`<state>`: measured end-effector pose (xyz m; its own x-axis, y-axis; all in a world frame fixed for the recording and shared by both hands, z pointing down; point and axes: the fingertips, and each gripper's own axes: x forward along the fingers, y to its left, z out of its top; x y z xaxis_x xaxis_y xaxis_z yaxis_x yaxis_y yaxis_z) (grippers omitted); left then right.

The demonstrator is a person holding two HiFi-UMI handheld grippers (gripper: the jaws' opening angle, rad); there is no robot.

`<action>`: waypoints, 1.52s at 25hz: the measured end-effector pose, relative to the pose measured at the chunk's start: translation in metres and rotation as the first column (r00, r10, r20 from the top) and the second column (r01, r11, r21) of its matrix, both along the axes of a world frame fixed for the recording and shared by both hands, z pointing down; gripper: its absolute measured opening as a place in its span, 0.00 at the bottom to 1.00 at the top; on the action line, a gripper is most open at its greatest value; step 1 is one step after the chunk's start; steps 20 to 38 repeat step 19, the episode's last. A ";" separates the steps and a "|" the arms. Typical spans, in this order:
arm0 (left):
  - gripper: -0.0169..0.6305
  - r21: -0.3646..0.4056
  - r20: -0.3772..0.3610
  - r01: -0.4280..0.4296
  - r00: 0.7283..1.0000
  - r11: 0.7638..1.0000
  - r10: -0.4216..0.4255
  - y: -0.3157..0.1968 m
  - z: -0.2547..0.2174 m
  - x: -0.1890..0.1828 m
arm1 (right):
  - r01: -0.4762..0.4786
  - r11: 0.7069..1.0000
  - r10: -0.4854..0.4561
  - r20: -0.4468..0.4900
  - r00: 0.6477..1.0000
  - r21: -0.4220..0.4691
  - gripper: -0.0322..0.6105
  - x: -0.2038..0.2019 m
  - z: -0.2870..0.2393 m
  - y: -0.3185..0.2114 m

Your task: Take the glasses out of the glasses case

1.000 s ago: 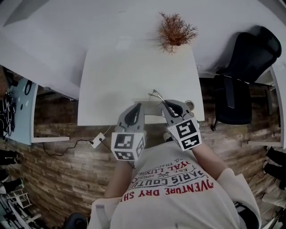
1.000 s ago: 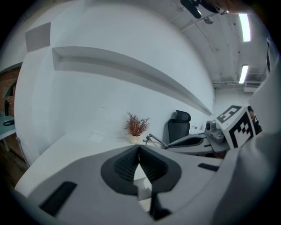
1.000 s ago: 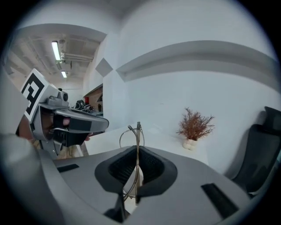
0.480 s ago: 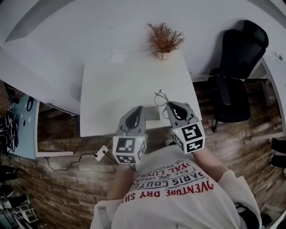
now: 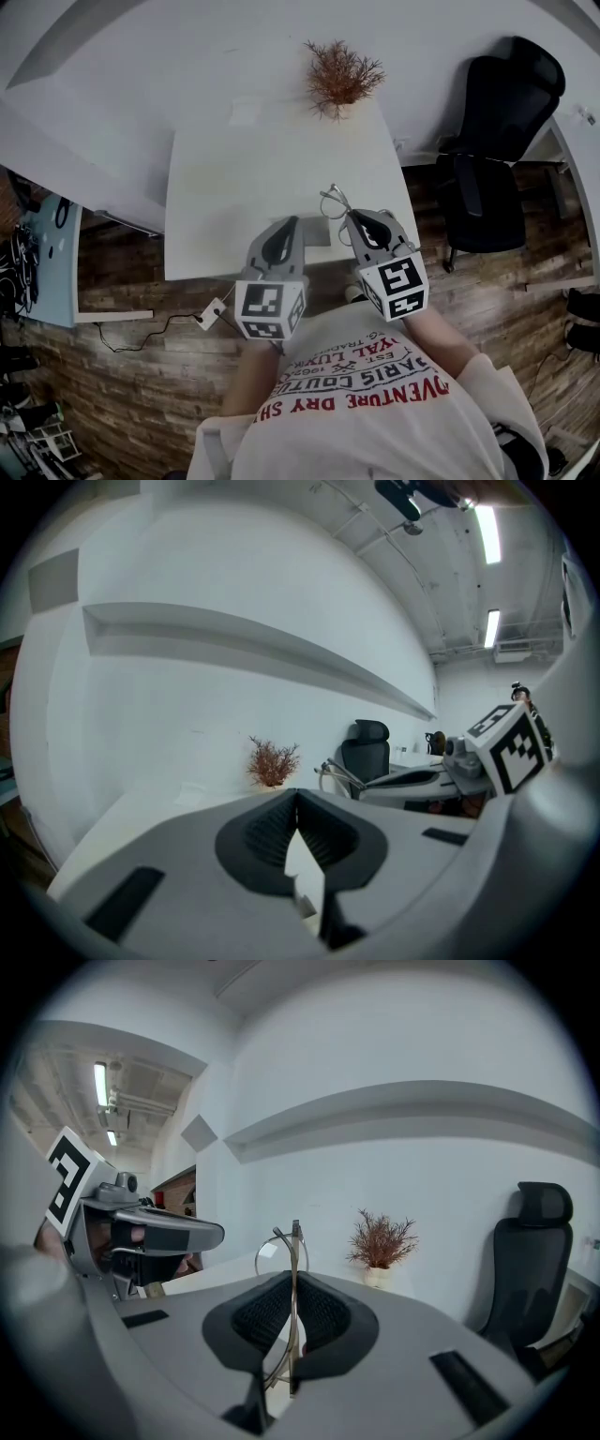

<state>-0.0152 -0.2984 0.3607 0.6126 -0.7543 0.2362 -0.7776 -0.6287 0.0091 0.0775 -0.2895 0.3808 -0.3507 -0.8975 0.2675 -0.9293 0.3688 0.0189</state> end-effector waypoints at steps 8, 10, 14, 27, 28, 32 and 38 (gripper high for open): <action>0.02 -0.021 -0.005 0.007 1.000 1.000 -0.007 -0.003 0.005 0.011 | 0.010 1.000 -0.010 -0.009 1.000 -0.021 0.09 0.012 0.005 -0.002; 0.02 -0.028 -0.006 0.010 1.000 1.000 -0.010 -0.005 0.008 0.015 | 0.015 1.000 -0.016 -0.011 1.000 -0.027 0.09 0.015 0.007 -0.004; 0.02 -0.036 -0.005 0.018 1.000 0.999 -0.018 -0.012 0.011 0.022 | 0.025 0.999 -0.025 -0.010 1.000 -0.037 0.09 0.022 0.009 -0.012; 0.02 -0.040 -0.003 0.030 1.000 0.999 -0.030 -0.025 0.011 0.031 | 0.031 0.999 -0.032 -0.006 0.999 -0.038 0.09 0.032 0.008 -0.029; 0.02 -0.040 -0.003 0.030 1.000 0.999 -0.030 -0.025 0.011 0.031 | 0.031 0.999 -0.032 -0.006 0.999 -0.038 0.09 0.032 0.008 -0.029; 0.02 -0.040 -0.003 0.030 1.000 0.999 -0.030 -0.025 0.011 0.031 | 0.031 0.999 -0.032 -0.006 0.999 -0.038 0.09 0.032 0.008 -0.029; 0.02 -0.040 -0.003 0.030 1.000 0.999 -0.030 -0.025 0.011 0.031 | 0.031 0.999 -0.032 -0.006 0.999 -0.038 0.09 0.032 0.008 -0.029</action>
